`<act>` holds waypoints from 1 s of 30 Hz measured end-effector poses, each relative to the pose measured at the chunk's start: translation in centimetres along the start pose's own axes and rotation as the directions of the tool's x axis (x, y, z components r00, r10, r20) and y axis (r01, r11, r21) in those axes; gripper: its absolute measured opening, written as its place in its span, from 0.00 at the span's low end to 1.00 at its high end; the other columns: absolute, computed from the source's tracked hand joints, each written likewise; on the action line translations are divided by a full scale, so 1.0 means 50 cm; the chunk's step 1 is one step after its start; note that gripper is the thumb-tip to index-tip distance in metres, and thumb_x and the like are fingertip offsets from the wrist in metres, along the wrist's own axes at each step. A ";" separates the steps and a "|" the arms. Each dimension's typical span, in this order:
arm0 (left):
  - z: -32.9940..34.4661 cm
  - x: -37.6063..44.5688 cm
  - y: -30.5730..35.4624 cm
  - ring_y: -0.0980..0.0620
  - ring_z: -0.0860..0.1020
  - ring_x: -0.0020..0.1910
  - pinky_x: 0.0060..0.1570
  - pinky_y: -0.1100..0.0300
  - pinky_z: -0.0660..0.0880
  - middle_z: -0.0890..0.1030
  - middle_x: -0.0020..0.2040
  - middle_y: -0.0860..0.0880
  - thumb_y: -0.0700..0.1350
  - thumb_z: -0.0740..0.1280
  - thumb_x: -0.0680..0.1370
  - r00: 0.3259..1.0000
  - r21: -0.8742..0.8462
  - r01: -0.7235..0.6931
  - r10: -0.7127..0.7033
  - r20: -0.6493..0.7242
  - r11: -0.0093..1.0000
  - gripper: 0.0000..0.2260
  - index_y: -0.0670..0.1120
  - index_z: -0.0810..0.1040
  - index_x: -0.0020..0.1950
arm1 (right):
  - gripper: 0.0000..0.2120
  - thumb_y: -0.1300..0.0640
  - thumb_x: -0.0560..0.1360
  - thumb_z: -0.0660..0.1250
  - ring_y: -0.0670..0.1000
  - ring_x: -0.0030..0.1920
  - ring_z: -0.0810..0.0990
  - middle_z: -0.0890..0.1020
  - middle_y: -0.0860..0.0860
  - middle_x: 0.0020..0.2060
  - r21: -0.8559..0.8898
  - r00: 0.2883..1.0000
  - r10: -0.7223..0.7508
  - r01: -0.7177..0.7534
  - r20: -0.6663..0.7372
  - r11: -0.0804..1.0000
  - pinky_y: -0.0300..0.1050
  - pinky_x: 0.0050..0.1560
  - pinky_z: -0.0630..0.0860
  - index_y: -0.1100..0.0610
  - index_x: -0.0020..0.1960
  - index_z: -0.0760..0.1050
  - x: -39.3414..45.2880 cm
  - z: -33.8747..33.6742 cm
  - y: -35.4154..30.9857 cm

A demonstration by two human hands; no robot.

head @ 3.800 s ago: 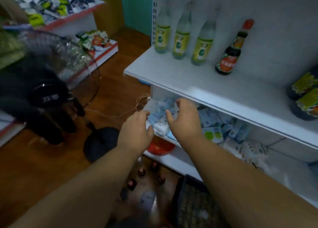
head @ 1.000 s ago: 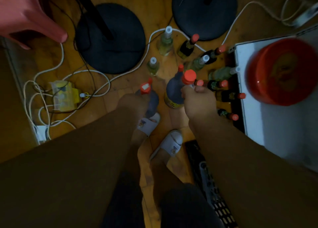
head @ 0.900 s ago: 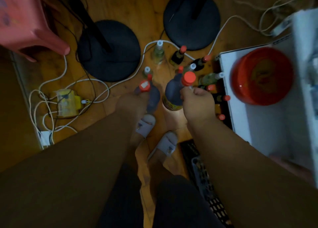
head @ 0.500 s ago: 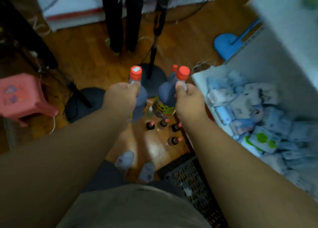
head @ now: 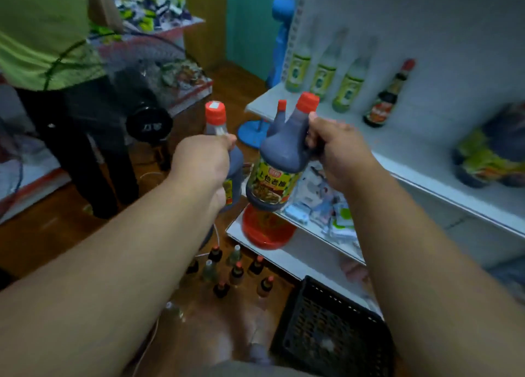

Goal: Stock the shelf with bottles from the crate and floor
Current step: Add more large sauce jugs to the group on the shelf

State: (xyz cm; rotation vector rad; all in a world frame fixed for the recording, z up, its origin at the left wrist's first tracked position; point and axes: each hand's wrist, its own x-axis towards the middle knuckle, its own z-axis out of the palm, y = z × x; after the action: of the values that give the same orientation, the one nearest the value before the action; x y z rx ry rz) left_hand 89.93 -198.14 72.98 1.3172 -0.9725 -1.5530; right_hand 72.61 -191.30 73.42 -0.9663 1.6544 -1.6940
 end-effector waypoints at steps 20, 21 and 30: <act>0.341 -0.570 -0.175 0.58 0.69 0.18 0.17 0.72 0.60 0.74 0.31 0.49 0.41 0.71 0.74 0.800 0.199 0.042 -0.152 0.580 0.979 0.08 0.45 0.76 0.36 | 0.19 0.54 0.81 0.62 0.46 0.27 0.65 0.68 0.47 0.23 0.022 0.825 -0.013 0.031 -0.565 0.999 0.42 0.32 0.61 0.55 0.33 0.66 -0.580 -0.619 -0.130; 0.366 -0.615 -0.190 0.58 0.69 0.18 0.16 0.72 0.59 0.74 0.31 0.49 0.41 0.70 0.75 0.788 0.209 0.049 -0.167 0.592 0.977 0.09 0.45 0.75 0.35 | 0.19 0.54 0.81 0.62 0.46 0.26 0.65 0.68 0.48 0.23 0.009 0.810 -0.010 0.019 -0.586 1.000 0.41 0.32 0.62 0.55 0.32 0.66 -0.618 -0.660 -0.136; 0.569 -0.937 -0.319 0.60 0.68 0.19 0.16 0.72 0.59 0.72 0.33 0.51 0.46 0.65 0.80 0.638 0.276 0.023 -0.227 0.736 0.961 0.10 0.47 0.77 0.39 | 0.18 0.57 0.81 0.62 0.45 0.26 0.64 0.66 0.47 0.24 0.234 0.696 0.078 0.131 -0.713 0.963 0.40 0.34 0.63 0.54 0.32 0.67 -0.860 -0.980 -0.135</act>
State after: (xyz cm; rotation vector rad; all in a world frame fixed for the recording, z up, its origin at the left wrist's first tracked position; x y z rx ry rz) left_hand 63.42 -147.75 77.16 0.8543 -1.6651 -2.2341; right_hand 57.82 -127.56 77.19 -0.1599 1.7733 -2.4395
